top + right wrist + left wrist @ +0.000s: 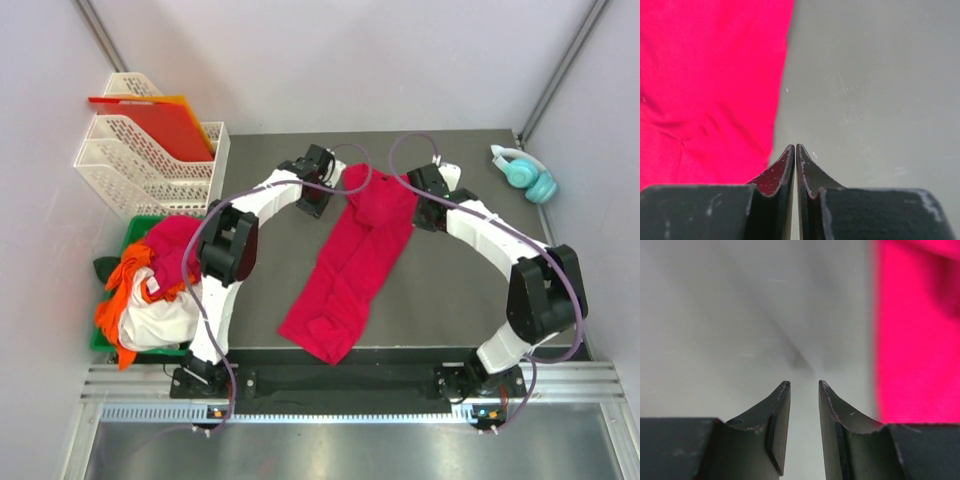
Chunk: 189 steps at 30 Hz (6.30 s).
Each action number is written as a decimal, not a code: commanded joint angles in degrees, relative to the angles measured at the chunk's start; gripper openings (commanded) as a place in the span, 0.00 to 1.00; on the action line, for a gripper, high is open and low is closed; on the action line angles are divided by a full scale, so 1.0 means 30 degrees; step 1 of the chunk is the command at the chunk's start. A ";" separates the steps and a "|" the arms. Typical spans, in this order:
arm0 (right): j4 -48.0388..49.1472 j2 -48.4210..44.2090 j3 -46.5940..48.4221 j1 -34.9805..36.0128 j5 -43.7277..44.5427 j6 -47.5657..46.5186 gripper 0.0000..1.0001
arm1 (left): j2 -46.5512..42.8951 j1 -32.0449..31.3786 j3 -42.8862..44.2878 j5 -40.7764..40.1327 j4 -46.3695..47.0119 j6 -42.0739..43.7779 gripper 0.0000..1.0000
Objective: Fold and stack the t-shirts
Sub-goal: Fold the tshirt
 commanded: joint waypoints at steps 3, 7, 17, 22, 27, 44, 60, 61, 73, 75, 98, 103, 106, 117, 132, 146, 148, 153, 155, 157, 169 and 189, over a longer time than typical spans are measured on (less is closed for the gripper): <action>0.0883 0.1728 0.1987 0.0118 0.2175 0.0994 0.04 | 0.0185 0.0887 0.1275 -0.1865 0.0417 -0.0777 0.35; 0.0210 0.3719 0.3364 -0.0526 0.2412 0.1492 0.04 | 0.0127 0.1065 0.0573 -0.1835 -0.0752 -0.0338 0.33; 0.1055 0.5191 0.4279 -0.1290 0.0456 0.0499 0.06 | -0.6927 0.1854 -0.7540 -0.0674 0.0505 0.0748 0.35; 0.1761 0.5246 0.4186 -0.0762 0.0360 -0.0177 0.15 | -1.0267 0.2090 -0.9359 0.1589 0.0240 0.0922 0.35; 0.0416 0.7587 0.7405 -0.0791 0.0098 -0.0353 0.15 | -1.0715 0.2061 -0.9334 0.3026 0.1701 0.0864 0.36; 0.0297 0.8527 0.7114 -0.0176 0.0185 -0.0851 0.14 | -0.4124 -0.1070 -0.4238 0.4756 0.2233 0.0835 0.35; -0.0990 1.1074 0.9164 -0.0205 -0.0605 -0.1084 0.14 | 0.1143 -0.2187 -0.0430 0.3441 0.0801 0.1069 0.35; -0.1167 1.1570 0.9835 -0.0205 -0.0809 -0.1201 0.14 | 0.1500 -0.2158 0.0010 0.2974 -0.0014 0.1040 0.35; -0.5385 1.7167 1.9562 -0.0176 -0.3358 -0.2374 0.18 | 0.4080 -0.0431 0.3086 0.1739 -0.0959 -0.0425 0.35; -0.5768 1.7928 2.0936 -0.0205 -0.3767 -0.2404 0.19 | 0.4373 -0.0167 0.3440 0.1535 -0.1106 -0.0658 0.35; -0.1668 1.5979 2.1006 -0.1348 -0.6087 -0.2550 0.27 | 0.2069 0.3263 0.3977 0.3253 0.1311 -0.2389 0.38; -0.1228 1.2461 1.8900 -0.1115 -0.4095 -0.2578 0.30 | -0.1858 0.2999 0.1276 0.3322 0.1153 -0.2154 0.39; -0.1022 0.9561 1.5972 -0.0529 -0.2661 -0.3250 0.33 | -0.3701 0.2940 -0.0390 0.3263 -0.0284 -0.0869 0.40; -0.0815 0.1323 0.3461 0.6577 0.0826 -0.1238 0.33 | -1.1559 0.2911 -1.1056 0.2793 -0.0111 0.0806 0.40; -0.2309 -0.1022 -0.3253 1.3943 0.1913 0.9398 0.33 | -1.2475 0.2911 -1.3228 0.4403 -0.0080 0.0015 0.37; -0.1785 0.0499 -0.4338 1.7372 0.1123 1.2771 0.34 | -1.2062 0.2911 -1.3960 0.5255 0.0270 -0.0249 0.38; -0.1726 0.0908 -0.4512 1.7490 0.1093 1.3093 0.35 | -1.1974 0.2940 -1.4019 0.5255 0.0300 -0.0279 0.38; -0.1432 0.1379 -0.5099 1.7666 0.0859 1.4089 0.37 | -1.1885 0.2911 -1.4224 0.5079 0.0241 -0.0162 0.38; -0.1607 0.1671 -0.5187 1.7841 0.0713 1.4382 0.37 | -1.1798 0.2911 -1.4195 0.4992 0.0212 -0.0103 0.38; -0.1666 0.1936 -0.5217 1.7929 0.0509 1.4500 0.37 | -1.1739 0.2911 -1.4224 0.4991 0.0182 -0.0074 0.38; -0.3482 0.1351 -0.6183 1.8339 -0.0137 1.6286 0.02 | -1.1300 0.2911 -1.3844 0.4961 0.0329 -0.0249 0.38; -0.8523 -0.0557 -0.7008 1.8310 0.0594 2.0186 0.00 | -1.1153 0.2589 -1.3697 0.4786 0.0475 -0.0250 0.37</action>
